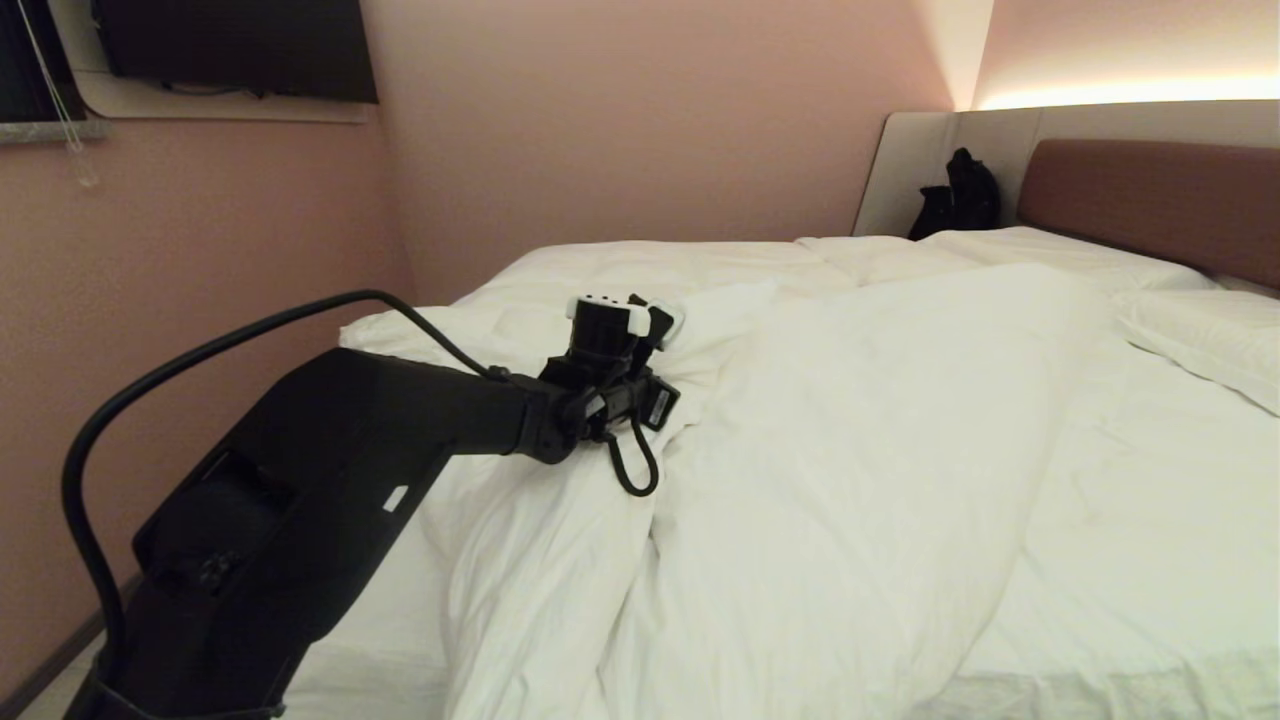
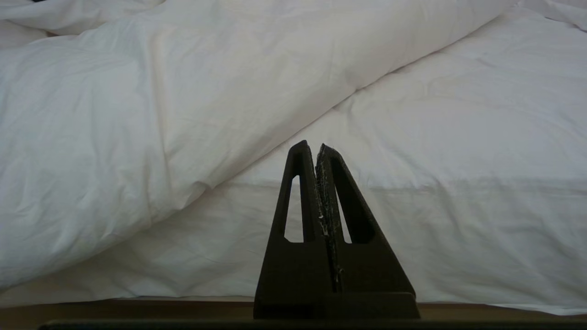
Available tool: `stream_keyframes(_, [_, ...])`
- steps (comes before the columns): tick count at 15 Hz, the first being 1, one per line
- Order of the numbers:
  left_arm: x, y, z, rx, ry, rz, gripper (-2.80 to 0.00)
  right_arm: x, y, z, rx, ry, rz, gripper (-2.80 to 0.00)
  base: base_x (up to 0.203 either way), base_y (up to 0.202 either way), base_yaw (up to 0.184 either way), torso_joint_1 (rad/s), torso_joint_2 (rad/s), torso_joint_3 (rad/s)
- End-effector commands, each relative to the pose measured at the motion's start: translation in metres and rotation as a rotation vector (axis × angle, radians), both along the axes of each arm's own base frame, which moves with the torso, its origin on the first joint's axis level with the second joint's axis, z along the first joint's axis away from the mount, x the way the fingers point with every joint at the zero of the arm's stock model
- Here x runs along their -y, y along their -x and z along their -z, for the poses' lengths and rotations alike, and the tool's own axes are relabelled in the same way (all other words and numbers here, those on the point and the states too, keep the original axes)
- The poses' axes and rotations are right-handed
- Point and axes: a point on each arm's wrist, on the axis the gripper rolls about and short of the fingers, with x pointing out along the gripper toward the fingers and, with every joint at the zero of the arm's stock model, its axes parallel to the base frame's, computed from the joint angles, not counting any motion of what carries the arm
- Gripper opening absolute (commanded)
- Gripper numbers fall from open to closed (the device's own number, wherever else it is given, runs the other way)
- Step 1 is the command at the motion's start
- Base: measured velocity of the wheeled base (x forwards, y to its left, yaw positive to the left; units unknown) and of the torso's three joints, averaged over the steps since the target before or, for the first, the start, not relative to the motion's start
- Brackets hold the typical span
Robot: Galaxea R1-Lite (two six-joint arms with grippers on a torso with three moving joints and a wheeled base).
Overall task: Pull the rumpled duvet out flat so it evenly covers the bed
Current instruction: Flatten the corners of the folded blanket
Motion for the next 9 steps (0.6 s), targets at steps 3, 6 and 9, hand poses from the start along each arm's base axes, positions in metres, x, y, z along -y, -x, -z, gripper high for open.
stream_keyframes(3, [-0.003,0.0,-0.006,0.007,-0.003,-0.017,-2.8,0.0,0.0,0.0,0.0,0.001,0.0,-2.8,0.0,0.0,0.0,0.0,0.0,0.0])
stream_keyframes(6, [-0.01,0.0,-0.012,0.013,-0.004,-0.043,-2.8,0.0,0.0,0.0,0.0,0.001,0.0,-2.8,0.0,0.0,0.0,0.0,0.0,0.0])
stream_keyframes(9, [-0.036,0.008,-0.036,0.014,0.002,-0.081,-2.8,0.0,0.0,0.0,0.0,0.001,0.0,-2.8,0.0,0.0,0.0,0.0,0.0,0.0])
